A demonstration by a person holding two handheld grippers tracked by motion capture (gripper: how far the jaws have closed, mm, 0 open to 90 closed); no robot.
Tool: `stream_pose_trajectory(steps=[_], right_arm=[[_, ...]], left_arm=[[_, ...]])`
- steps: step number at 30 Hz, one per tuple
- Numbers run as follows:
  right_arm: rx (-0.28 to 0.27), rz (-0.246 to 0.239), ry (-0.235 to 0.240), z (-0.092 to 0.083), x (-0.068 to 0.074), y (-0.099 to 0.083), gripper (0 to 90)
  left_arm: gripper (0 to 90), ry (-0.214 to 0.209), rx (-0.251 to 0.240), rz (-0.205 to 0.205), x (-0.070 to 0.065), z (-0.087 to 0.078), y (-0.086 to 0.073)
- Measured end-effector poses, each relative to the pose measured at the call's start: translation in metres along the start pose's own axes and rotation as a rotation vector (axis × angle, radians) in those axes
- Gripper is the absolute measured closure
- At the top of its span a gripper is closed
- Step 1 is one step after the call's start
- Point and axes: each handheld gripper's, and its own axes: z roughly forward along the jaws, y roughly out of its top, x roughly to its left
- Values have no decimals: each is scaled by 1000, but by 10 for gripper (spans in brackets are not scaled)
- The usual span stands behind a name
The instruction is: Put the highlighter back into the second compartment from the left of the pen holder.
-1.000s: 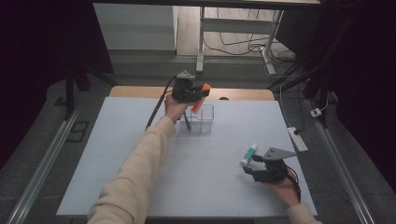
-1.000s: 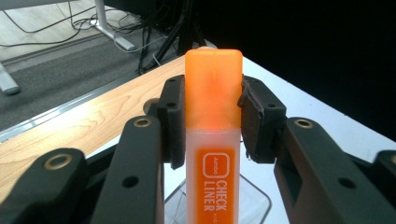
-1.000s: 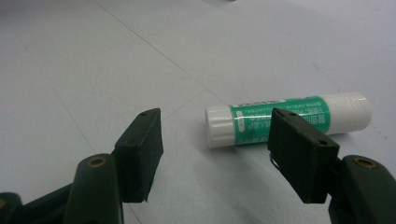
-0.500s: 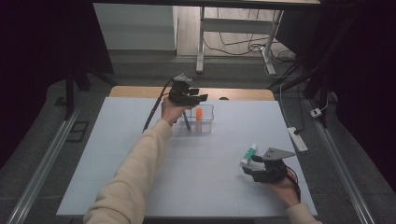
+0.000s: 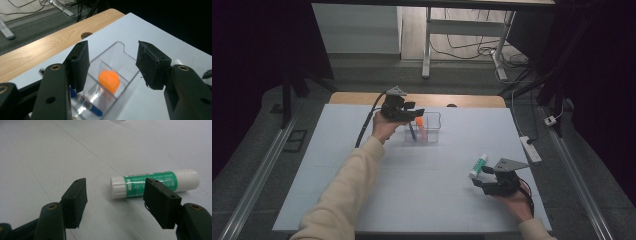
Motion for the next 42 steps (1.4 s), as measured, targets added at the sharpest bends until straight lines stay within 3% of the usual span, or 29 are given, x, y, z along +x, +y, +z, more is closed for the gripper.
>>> stream_pose_trajectory(steps=[15,25,33,36,42], right_arm=[[-14,-3,2,-2,0,1,347],[-19,6,5,-3,-1,1,347],[-29,18,5,-4,-2,2,349],[-29,25,2,-6,-3,1,349],[-47,51,-7,-10,-4,0,350]], left_arm=[[445,13,-1,51,-25,-60,-37],[439,16,5,68,-38,-88,-66],[423,7,22,56,-45,-105,-97],[417,27,31,67,-48,-112,-108],[403,44,41,30,-45,-126,-127]])
